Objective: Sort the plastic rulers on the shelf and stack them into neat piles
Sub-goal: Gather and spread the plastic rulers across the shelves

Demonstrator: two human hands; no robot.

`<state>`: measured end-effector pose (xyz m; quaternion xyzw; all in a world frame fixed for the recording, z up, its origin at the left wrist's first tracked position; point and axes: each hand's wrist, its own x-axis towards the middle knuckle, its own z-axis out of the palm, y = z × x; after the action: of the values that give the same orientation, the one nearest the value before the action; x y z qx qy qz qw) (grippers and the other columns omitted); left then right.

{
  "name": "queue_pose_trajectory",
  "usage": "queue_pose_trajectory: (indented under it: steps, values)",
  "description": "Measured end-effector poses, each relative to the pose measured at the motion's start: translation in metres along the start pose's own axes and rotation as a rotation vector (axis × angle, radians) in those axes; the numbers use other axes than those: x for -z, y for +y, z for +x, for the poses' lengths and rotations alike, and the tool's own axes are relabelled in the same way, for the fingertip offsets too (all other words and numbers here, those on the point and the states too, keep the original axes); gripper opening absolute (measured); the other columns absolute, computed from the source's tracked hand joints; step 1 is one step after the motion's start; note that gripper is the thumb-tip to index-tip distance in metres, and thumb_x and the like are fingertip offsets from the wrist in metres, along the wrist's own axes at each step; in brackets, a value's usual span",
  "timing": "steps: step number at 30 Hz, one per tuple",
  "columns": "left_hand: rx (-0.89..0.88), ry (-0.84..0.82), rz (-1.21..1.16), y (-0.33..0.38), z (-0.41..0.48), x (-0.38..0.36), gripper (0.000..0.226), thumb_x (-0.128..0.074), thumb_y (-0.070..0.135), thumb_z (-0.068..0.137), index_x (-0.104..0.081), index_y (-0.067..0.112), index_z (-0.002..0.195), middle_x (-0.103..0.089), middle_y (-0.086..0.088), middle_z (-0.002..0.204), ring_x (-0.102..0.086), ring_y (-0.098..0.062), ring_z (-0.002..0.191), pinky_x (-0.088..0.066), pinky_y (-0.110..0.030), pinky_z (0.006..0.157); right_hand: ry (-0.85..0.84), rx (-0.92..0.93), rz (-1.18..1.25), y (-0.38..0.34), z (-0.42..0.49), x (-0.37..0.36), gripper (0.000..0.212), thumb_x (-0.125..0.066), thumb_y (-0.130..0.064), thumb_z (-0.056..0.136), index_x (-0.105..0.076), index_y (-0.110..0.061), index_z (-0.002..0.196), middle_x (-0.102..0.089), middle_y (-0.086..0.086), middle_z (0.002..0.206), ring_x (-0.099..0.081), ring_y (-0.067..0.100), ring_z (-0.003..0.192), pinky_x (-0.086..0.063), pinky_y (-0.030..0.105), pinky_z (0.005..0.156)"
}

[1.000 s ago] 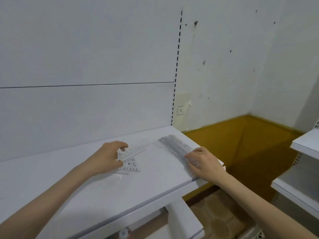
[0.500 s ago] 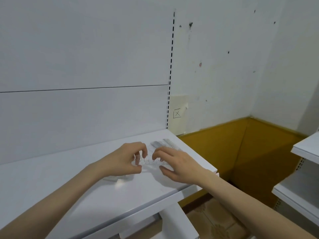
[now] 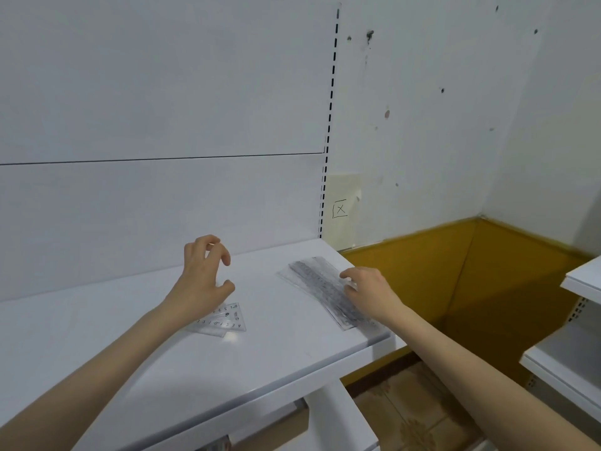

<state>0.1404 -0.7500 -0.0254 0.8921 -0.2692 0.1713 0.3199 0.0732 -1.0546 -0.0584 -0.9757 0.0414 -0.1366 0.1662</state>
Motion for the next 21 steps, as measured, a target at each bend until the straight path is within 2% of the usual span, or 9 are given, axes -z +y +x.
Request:
queue_pose_trajectory:
  steps: [4, 6, 8, 10, 12, 16, 21]
  values:
    - [0.008, -0.005, -0.006, -0.004, 0.0, -0.001, 0.029, -0.062, 0.0, 0.075, -0.047, 0.016, 0.095, -0.028, 0.001, 0.134, -0.02, -0.003, 0.113, -0.05, -0.042, 0.082, -0.096, -0.053, -0.04, 0.002, 0.006, -0.013, 0.035, -0.039, -0.02, 0.097, -0.068, -0.002, 0.104, -0.068, 0.012, 0.109, -0.06, 0.028, 0.101, -0.052, 0.039, 0.088]
    - [0.003, -0.011, -0.004, -0.006, 0.001, -0.003, 0.029, -0.062, 0.001, 0.075, -0.048, 0.016, 0.095, -0.028, 0.001, 0.135, -0.02, -0.004, 0.113, -0.05, -0.043, 0.082, -0.132, -0.059, -0.031, 0.004, 0.007, -0.015, 0.039, -0.037, -0.027, 0.099, -0.068, -0.002, 0.101, -0.068, 0.011, 0.104, -0.061, 0.026, 0.097, -0.051, 0.039, 0.086]
    - [-0.006, -0.035, 0.009, -0.008, 0.002, -0.006, 0.028, -0.062, 0.003, 0.076, -0.05, 0.018, 0.095, -0.029, 0.0, 0.136, -0.021, -0.005, 0.115, -0.049, -0.042, 0.082, -0.152, -0.043, -0.009, 0.004, 0.004, -0.01, 0.041, -0.036, -0.032, 0.101, -0.064, -0.005, 0.115, -0.064, 0.009, 0.119, -0.058, 0.026, 0.109, -0.048, 0.039, 0.096]
    - [-0.022, -0.067, 0.044, -0.01, 0.002, -0.008, 0.026, -0.063, 0.006, 0.078, -0.051, 0.02, 0.095, -0.03, 0.001, 0.136, -0.023, -0.008, 0.118, -0.047, -0.037, 0.079, -0.136, -0.041, 0.039, 0.002, 0.0, -0.002, 0.043, -0.037, -0.032, 0.101, -0.051, -0.01, 0.136, -0.052, 0.004, 0.139, -0.045, 0.025, 0.129, -0.037, 0.038, 0.109]
    - [-0.033, -0.093, 0.087, -0.013, 0.002, -0.006, 0.023, -0.063, 0.009, 0.079, -0.052, 0.021, 0.094, -0.032, 0.001, 0.135, -0.023, -0.011, 0.122, -0.041, -0.032, 0.078, -0.099, -0.03, 0.079, 0.0, -0.001, 0.005, 0.045, -0.038, -0.028, 0.101, -0.041, -0.011, 0.143, -0.045, 0.004, 0.146, -0.038, 0.022, 0.136, -0.031, 0.033, 0.11]
    - [-0.022, -0.083, 0.157, -0.023, -0.001, 0.008, 0.017, -0.062, 0.012, 0.082, -0.056, 0.017, 0.097, -0.038, 0.001, 0.131, -0.026, -0.013, 0.123, -0.04, -0.03, 0.075, 0.0, -0.037, 0.116, -0.008, 0.003, 0.013, 0.044, -0.039, -0.016, 0.1, -0.039, -0.012, 0.145, -0.046, 0.005, 0.145, -0.04, 0.022, 0.134, -0.032, 0.031, 0.108]
    - [0.07, -0.025, 0.216, -0.05, -0.019, 0.053, 0.015, -0.061, 0.015, 0.083, -0.058, 0.017, 0.098, -0.04, 0.006, 0.126, -0.027, -0.013, 0.123, -0.045, -0.035, 0.08, 0.079, 0.034, 0.17, -0.049, 0.019, 0.011, 0.041, -0.042, -0.008, 0.097, -0.05, -0.014, 0.136, -0.056, 0.003, 0.135, -0.046, 0.021, 0.127, -0.033, 0.032, 0.106]
